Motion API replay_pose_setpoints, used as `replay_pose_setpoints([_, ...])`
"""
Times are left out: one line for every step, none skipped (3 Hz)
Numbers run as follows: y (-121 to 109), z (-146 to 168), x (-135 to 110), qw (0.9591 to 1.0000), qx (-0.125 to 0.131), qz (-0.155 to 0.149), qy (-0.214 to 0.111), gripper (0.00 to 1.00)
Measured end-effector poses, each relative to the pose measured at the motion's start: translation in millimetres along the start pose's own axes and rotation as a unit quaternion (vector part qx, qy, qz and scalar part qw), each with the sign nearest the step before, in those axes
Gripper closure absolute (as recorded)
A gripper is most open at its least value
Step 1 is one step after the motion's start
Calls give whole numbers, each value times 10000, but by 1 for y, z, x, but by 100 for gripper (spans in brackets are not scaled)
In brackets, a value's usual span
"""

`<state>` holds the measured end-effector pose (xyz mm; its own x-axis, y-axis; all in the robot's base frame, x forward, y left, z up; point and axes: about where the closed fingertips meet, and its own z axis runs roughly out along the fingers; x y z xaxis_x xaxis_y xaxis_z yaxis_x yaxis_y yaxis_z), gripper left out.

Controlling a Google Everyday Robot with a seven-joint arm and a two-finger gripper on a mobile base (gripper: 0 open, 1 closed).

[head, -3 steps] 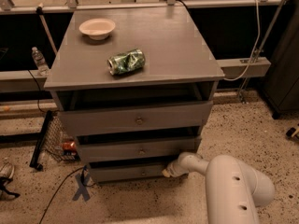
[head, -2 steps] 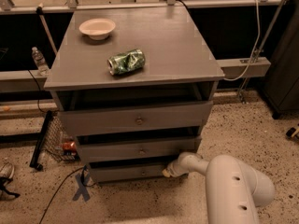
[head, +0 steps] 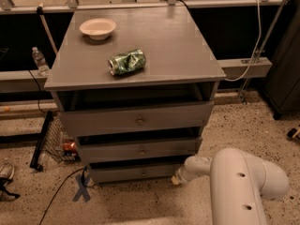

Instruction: Close bottom drawer

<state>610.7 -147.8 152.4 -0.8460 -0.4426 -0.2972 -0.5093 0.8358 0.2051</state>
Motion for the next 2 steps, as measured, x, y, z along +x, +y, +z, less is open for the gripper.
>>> replay_pose_setpoints([-16,-17,24,9990,226,367,140,100])
replay_pose_setpoints([-49,-38,48,9949,547,829,167,100])
